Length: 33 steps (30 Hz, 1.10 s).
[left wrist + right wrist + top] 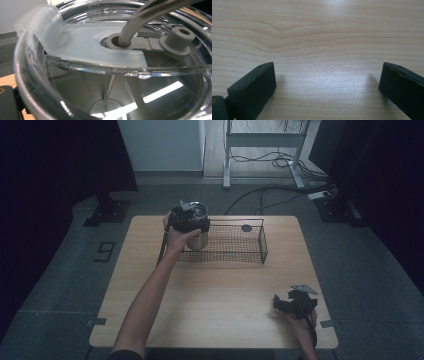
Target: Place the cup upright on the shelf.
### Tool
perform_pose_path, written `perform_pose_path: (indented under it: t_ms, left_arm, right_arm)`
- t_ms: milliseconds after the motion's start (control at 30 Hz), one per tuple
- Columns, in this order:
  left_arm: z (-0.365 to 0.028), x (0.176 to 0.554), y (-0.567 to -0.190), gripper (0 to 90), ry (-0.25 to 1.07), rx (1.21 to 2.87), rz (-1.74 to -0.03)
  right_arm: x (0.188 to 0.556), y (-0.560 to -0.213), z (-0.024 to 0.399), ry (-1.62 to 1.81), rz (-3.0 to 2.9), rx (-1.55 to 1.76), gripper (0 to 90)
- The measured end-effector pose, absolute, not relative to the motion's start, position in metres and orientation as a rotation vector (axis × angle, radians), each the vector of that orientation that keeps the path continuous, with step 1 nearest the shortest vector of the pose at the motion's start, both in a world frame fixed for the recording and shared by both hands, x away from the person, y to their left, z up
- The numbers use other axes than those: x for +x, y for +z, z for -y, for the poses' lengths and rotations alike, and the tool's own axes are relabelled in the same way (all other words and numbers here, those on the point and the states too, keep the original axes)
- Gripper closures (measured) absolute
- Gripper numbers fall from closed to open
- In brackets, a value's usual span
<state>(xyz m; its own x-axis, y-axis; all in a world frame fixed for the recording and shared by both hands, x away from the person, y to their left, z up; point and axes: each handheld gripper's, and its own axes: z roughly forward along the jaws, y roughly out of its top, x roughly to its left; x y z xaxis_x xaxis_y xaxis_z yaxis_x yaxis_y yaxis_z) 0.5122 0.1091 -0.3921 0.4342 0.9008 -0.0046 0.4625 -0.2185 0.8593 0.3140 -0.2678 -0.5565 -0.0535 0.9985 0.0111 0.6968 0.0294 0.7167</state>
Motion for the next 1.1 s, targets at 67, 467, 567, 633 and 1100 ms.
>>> perform_pose_path:
  t_ms: [67,467,567,633,1100]
  left_arm:
    - [-0.111,0.515,-0.396,4.1,0.651,1.842,-1.172]
    - [-0.112,0.523,-0.420,4.1,0.633,1.856,-1.229]
    - [-0.112,0.524,-0.426,4.1,0.625,1.864,-1.239]
    - [-0.112,0.525,-0.429,4.1,0.624,1.868,-1.239]
    - [-0.108,0.527,-0.446,4.1,0.605,1.874,-1.257]
  right_arm:
    - [0.314,-0.557,0.268,0.773,-1.803,1.717,0.6]
    - [0.314,-0.557,0.268,0.772,-1.804,1.717,0.7]
    - [0.314,-0.556,0.268,0.772,-1.803,1.717,0.6]
    - [0.314,-0.557,0.268,0.772,-1.804,1.714,0.7]
    - [0.314,-0.556,0.268,0.772,-1.804,1.716,0.9]
